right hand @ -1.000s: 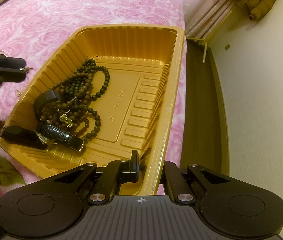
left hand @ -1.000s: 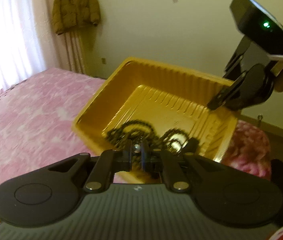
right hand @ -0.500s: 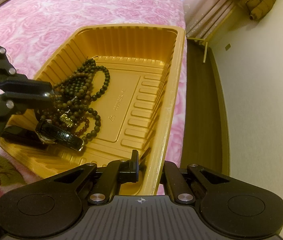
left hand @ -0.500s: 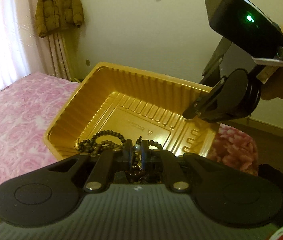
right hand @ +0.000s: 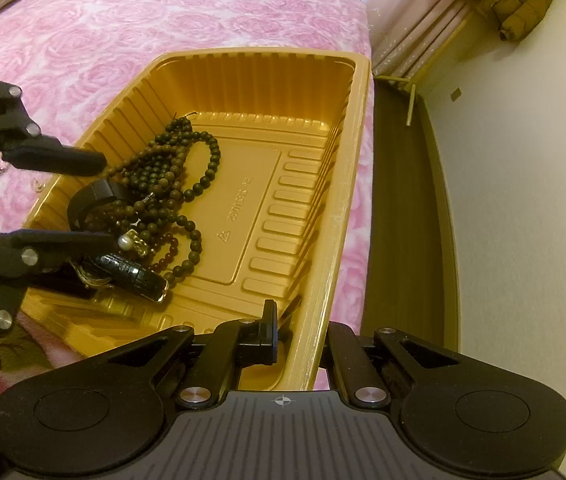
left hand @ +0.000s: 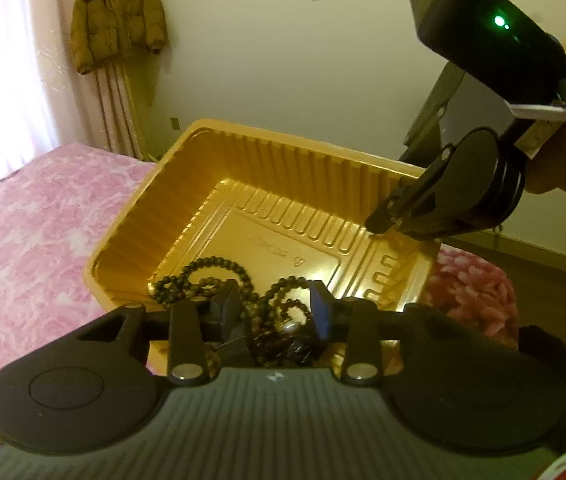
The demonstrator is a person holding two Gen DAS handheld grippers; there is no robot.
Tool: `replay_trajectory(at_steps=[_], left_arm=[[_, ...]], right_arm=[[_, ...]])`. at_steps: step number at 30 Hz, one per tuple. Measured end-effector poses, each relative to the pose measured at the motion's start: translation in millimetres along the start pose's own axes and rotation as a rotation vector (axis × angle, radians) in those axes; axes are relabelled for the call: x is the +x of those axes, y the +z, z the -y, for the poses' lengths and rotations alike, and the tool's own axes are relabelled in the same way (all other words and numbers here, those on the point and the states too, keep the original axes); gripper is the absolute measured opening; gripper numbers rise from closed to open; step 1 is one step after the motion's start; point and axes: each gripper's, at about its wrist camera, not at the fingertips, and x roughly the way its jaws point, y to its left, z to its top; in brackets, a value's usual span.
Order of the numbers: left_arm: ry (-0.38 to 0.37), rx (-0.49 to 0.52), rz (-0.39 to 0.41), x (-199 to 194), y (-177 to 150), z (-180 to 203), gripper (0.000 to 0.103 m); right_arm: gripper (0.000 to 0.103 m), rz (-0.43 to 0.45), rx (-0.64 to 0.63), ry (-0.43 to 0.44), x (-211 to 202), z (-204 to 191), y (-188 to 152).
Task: Organize jewelry
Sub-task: 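Carry the pearl earring over the tray and open the left tool, then grasp the second pearl earring with the left tool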
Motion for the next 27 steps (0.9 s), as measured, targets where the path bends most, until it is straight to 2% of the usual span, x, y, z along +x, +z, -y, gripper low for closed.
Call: replay_trajectory(at_steps=[7,14,21,27], left_arm=[[0.101,-0.104,-0.001,-26,-30,-35,0.035],[0.215,-0.243,-0.082,-47,-80,-80,0.035],[0.209,-0.25,-0.109,-44,-100,-72,0.035],[0.191,-0.224,-0.097,-24,-94,-57,0.03]], right_arm=[[0.005,0.001,0.002,0.002,1,0,-1],[0.005,0.001,0.002,0.001,0,0,-1],[0.005,0.0,0.002,0.001,0,-1,-1],[0.005,-0.001,0.001,0.001,0,0,-1]])
